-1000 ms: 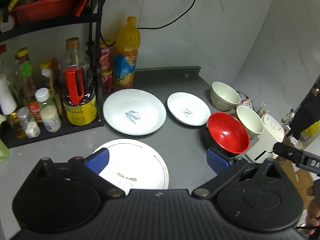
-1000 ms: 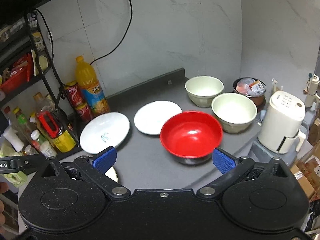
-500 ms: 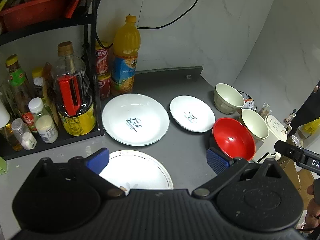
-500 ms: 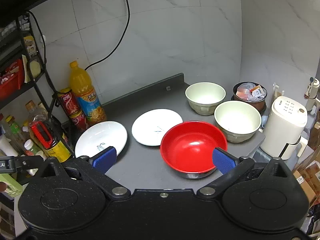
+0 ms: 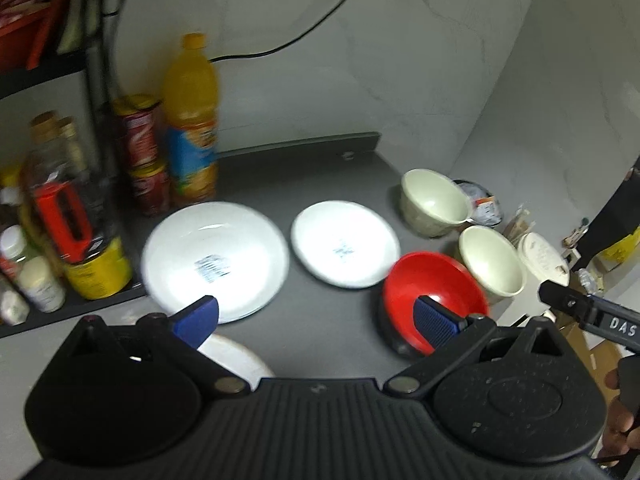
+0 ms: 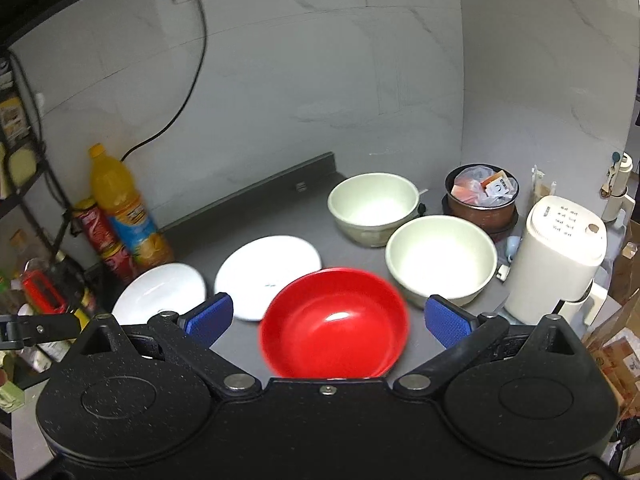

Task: Organize plates and bowls

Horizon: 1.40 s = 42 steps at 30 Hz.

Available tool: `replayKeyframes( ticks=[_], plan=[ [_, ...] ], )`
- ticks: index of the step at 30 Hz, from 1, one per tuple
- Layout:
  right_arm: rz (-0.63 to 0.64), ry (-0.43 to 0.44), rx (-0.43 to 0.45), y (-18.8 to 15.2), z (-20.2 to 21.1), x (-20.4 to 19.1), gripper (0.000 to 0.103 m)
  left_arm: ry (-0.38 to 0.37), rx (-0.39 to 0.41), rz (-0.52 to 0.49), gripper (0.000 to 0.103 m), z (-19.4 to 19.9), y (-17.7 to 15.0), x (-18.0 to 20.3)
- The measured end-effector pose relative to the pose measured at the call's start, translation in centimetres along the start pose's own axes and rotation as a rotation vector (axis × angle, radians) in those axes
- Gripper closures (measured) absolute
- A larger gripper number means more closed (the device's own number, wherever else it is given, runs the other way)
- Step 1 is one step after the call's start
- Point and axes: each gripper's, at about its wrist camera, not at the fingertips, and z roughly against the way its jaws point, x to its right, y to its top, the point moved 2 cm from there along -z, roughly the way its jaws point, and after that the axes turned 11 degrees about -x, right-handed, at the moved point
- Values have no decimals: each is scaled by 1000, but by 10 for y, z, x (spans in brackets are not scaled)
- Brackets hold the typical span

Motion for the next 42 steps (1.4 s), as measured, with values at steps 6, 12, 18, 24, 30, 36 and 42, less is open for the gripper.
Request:
replayKeyframes(
  ticks=[6, 12, 18, 24, 30, 36, 42],
  plan=[
    [-22, -11, -10, 16, -10, 42, 0, -14, -26, -24, 0, -32, 21, 51],
    [-37, -29, -20, 31, -25, 85, 0, -28, -38, -74, 0, -64, 37, 103],
    [-86, -16, -84, 41, -51, 131, 0, -34, -77, -90, 0, -103, 50, 145],
    [-101, 35, -126, 48, -78, 164, 2, -54, -96, -70, 2, -139, 63, 173],
    [-131, 102, -213, 53, -116, 187, 32, -68, -126, -32, 12, -177, 77, 193],
    [-195, 131, -290, 51, -152, 206, 59, -77, -190, -18, 27, -220, 85, 207],
    [-230, 151, -330, 50, -175, 214, 62, -97, -223, -5, 43, -252, 91, 213]
  ],
)
